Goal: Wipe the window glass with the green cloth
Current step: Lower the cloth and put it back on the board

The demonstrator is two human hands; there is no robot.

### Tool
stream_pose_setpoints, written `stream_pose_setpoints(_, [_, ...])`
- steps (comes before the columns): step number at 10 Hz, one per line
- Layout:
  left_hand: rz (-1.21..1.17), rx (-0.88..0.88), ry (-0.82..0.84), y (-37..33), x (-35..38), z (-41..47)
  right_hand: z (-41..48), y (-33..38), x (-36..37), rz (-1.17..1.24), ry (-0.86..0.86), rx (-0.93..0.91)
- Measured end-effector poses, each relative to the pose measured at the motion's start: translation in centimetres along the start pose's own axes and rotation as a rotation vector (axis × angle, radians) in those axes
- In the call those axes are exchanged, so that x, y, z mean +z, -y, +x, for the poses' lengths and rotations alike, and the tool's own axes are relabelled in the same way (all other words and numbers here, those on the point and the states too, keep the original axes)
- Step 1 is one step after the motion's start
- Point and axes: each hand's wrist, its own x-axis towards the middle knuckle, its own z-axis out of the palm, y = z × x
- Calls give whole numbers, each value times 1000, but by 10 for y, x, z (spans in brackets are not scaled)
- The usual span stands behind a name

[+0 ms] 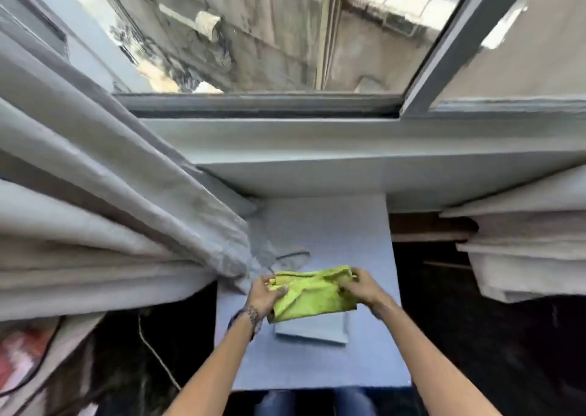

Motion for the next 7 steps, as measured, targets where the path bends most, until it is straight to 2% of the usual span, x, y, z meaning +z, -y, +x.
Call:
stream_pose_setpoints(1, [96,-97,-28,71,21,39,33,-82,42,83,-20,173])
stream_pose_setpoints(2, [195,-94,-53,116,39,71,57,-139,68,121,-70,251])
stream_pose_setpoints(4, [359,16,-121,154,62,108,94,-174,80,22,-198,199])
stream_pose_setpoints(5, [466,65,-174,152,67,109,102,-173,76,-118,-217,139])
stream_pose_setpoints(6, [578,82,-178,145,64,103,96,-160,77,-384,-208,89])
stream_pose_setpoints(7, [658,124,-178,128,64,85,79,-129,75,-654,-275,38])
